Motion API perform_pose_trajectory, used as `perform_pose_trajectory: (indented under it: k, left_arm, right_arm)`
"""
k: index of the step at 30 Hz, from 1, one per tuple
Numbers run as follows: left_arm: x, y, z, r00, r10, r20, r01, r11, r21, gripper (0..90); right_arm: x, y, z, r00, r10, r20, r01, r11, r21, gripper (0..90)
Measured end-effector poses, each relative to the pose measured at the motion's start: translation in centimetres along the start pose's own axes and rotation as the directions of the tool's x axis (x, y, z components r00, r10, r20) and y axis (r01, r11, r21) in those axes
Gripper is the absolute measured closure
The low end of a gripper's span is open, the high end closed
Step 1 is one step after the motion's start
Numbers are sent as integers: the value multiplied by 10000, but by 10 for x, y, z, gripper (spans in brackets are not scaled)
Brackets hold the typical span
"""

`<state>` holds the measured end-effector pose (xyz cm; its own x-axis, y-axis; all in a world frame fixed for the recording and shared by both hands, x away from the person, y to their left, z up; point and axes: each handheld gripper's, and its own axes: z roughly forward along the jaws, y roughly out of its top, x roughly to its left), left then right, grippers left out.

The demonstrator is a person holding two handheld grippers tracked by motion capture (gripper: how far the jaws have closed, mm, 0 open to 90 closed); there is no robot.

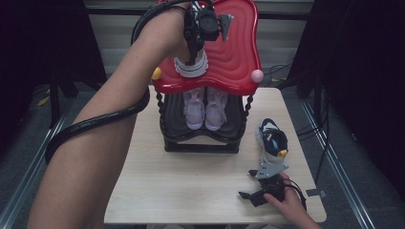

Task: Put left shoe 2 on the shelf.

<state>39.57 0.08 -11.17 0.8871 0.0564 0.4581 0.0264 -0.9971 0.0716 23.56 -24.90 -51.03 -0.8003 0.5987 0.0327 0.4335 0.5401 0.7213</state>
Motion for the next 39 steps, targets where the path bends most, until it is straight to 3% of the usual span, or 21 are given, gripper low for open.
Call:
perform_pose_trajectory:
  k: [8, 12, 19, 25, 31, 39]
  left_arm:
    - [1, -2, -1, 10000, -50, -63, 50, 10000, -24, 586]
    - [2, -3, 0, 9995, -311, -15, 311, 9995, -58, 529]
    - [5, -5, -1, 9933, -1155, 37, 1155, 9930, -229, 423]
    - [5, -6, -3, 9904, -1384, 2, 1383, 9902, -215, 395]
    - [7, -8, -3, 9745, -2210, 386, 2223, 9744, -333, 342]
    - [9, -11, -7, 9449, -3158, 857, 3210, 9455, -546, 321]
  right_arm:
    - [0, 0, 0, 10000, -17, -1, 17, 10000, -5, 106]
    - [0, 0, 0, 10000, -7, -6, 7, 10000, -2, 106]
    - [0, 0, 0, 10000, -15, -1, 15, 10000, -4, 106]
    - [0, 0, 0, 10000, -17, -3, 17, 10000, -4, 106]
    - [0, 0, 0, 10000, -13, 0, 13, 10000, -4, 106]
    - [0, 0, 0, 10000, -15, 1, 15, 10000, -5, 106]
